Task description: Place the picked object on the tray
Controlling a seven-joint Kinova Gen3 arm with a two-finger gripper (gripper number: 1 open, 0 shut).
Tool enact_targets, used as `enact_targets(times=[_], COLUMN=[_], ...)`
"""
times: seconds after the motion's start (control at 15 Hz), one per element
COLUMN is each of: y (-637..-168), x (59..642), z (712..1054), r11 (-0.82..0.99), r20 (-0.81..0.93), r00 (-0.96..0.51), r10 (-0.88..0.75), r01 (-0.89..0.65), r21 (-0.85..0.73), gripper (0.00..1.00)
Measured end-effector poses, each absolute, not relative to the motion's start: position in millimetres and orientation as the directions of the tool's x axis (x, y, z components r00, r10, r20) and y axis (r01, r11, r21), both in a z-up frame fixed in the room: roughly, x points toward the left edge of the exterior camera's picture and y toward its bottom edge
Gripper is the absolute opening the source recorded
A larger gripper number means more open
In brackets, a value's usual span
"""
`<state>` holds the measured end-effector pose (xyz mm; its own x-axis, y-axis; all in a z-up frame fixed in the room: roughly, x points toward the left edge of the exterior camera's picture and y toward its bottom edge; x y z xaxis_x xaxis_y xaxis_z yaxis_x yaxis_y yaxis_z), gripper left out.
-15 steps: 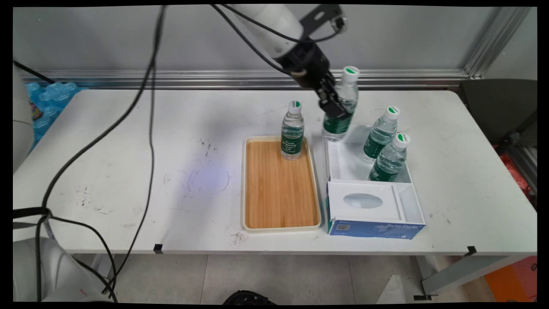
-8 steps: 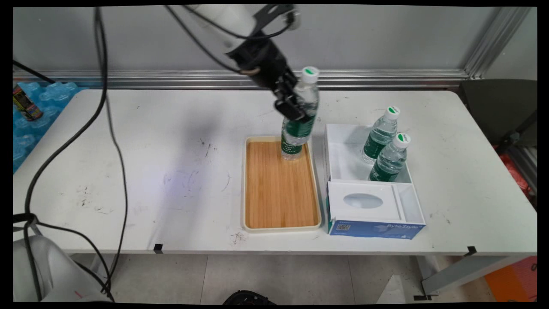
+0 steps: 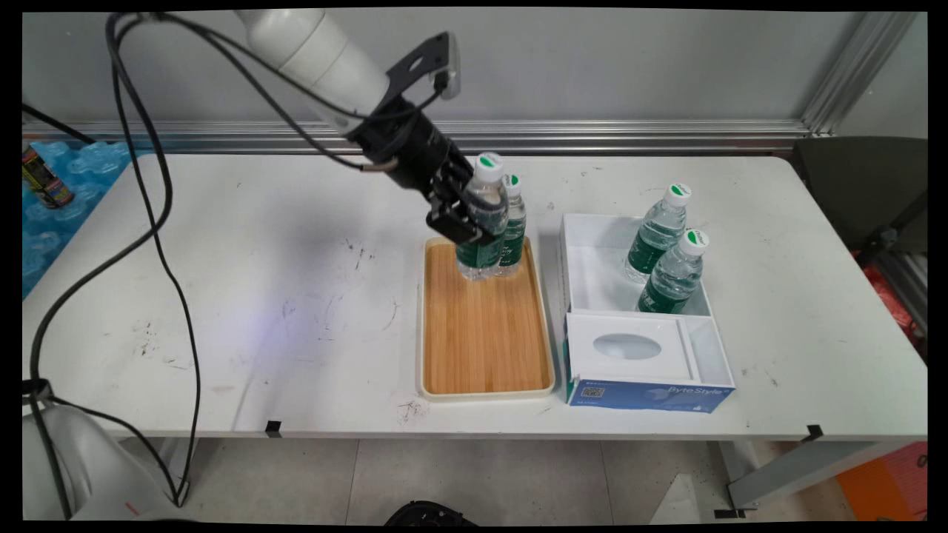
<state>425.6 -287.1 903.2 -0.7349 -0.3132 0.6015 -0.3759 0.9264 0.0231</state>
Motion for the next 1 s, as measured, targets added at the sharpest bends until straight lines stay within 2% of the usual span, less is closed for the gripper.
enact_targets(times=[0.33, 1.0], y=[-277.6, -266.3], x=[418.0, 390.9], z=[865.4, 817.9], r11=[0.935, 0.954], r20=[0.620, 0.648], r00=[-0.727, -0.723], r10=[-0.294, -0.240], r01=[-0.353, -0.298], r21=[0.029, 0.020], gripper=[0.00, 0.00])
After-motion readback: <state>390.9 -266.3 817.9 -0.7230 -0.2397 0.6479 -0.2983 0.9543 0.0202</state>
